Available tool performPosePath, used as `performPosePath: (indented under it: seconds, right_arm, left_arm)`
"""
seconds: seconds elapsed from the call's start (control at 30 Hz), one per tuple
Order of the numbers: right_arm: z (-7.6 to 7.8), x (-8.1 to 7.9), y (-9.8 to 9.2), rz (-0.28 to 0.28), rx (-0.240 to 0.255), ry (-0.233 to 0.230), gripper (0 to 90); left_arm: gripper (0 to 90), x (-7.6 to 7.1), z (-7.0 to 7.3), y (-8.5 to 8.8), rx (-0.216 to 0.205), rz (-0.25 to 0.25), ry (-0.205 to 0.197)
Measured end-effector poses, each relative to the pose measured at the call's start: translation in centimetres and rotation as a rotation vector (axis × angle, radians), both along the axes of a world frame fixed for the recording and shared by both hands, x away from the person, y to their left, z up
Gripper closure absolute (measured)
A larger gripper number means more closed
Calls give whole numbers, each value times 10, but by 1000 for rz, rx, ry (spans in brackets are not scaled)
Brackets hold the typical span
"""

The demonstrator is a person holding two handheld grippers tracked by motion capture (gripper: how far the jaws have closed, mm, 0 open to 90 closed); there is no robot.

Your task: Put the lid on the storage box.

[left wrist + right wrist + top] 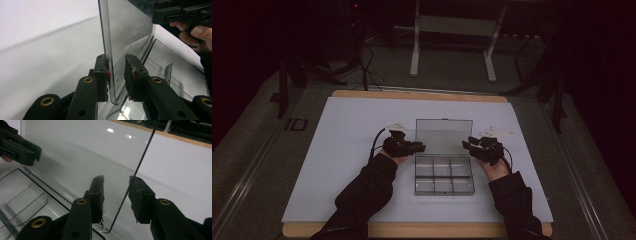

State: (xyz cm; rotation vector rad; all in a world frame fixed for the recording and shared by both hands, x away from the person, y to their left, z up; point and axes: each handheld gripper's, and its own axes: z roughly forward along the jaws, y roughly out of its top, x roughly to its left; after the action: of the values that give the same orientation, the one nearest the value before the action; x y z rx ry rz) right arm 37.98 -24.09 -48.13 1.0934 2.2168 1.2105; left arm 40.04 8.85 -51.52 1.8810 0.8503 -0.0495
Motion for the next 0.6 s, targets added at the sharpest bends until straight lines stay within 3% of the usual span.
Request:
performPosePath:
  seconds: [0.4,0.6]
  right_arm:
    - [5,-7,-8,32,8,-13,737]
    - [8,-15,-13,56,9,-18,772]
  left_arm:
    - [767,-9,11,4,14,19,-51]
    - [758,-16,17,2,51,10,-84]
